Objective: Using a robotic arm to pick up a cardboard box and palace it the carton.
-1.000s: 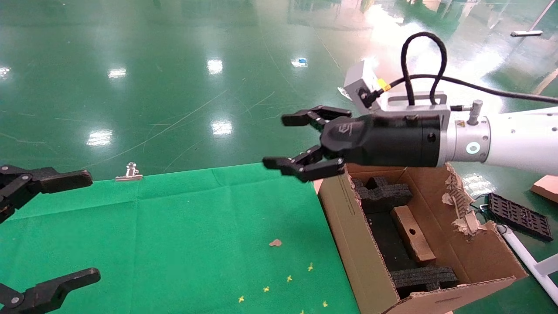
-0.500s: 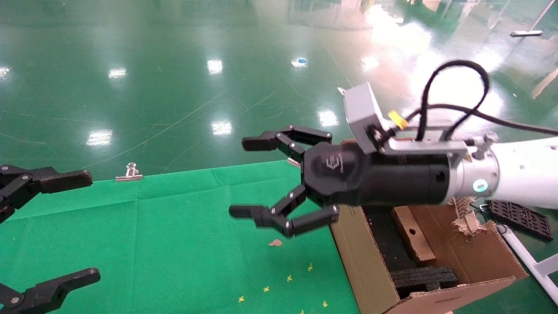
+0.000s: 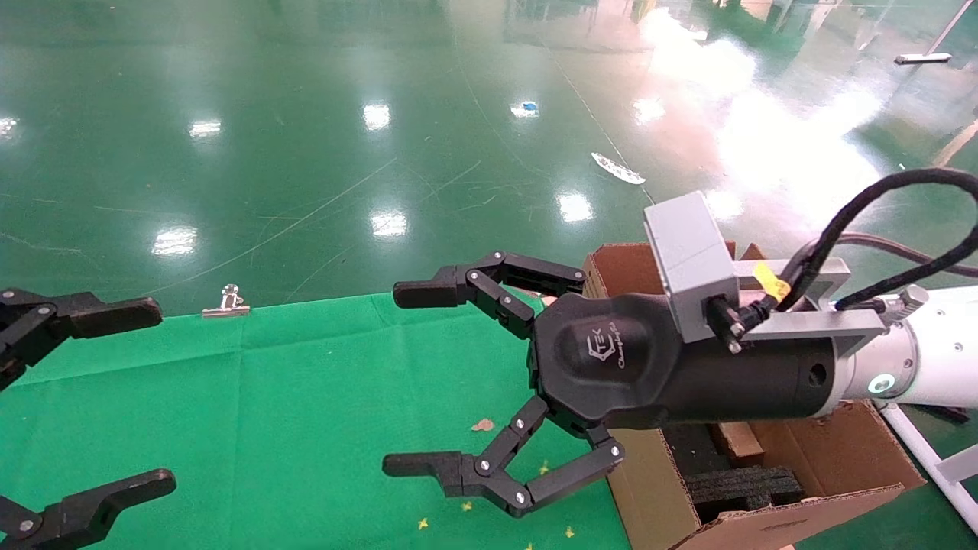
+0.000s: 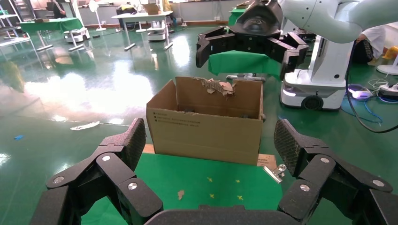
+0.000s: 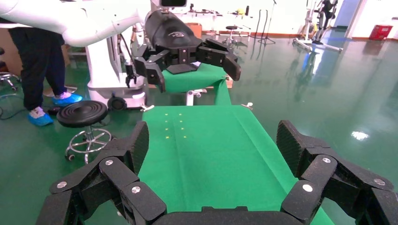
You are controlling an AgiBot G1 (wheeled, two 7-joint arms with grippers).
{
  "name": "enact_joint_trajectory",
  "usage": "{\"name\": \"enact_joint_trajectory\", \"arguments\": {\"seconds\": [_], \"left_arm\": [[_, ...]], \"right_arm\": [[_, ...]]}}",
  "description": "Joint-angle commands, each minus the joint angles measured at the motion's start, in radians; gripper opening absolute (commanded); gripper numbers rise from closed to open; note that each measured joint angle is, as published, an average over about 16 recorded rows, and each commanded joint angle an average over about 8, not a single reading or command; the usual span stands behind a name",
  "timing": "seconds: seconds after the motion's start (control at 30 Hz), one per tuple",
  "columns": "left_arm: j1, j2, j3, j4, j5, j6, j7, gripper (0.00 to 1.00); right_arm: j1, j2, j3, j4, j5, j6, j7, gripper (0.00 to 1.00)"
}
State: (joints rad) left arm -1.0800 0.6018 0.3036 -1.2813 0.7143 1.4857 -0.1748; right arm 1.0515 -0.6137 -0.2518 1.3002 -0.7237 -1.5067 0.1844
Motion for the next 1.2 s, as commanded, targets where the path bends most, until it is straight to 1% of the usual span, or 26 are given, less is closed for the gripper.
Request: {"name": "enact_joint_trajectory", "arguments": {"seconds": [0.03, 0.47, 1.2], "left_arm": [[0.000, 0.000, 0.000, 0.000, 0.000, 0.000, 0.000, 1.00], [0.000, 0.000, 0.000, 0.000, 0.000, 0.000, 0.000, 1.00], [0.000, 0.000, 0.000, 0.000, 0.000, 0.000, 0.000, 1.00]], "right_arm": [[-0.007, -0.001, 0.009, 0.005, 0.002, -0.004, -0.001, 1.00], [0.013, 0.001, -0.016, -0.009, -0.002, 0.006, 0.002, 1.00], [0.022, 0.003, -0.027, -0.016, -0.006, 0.011, 0.003, 1.00]]}}
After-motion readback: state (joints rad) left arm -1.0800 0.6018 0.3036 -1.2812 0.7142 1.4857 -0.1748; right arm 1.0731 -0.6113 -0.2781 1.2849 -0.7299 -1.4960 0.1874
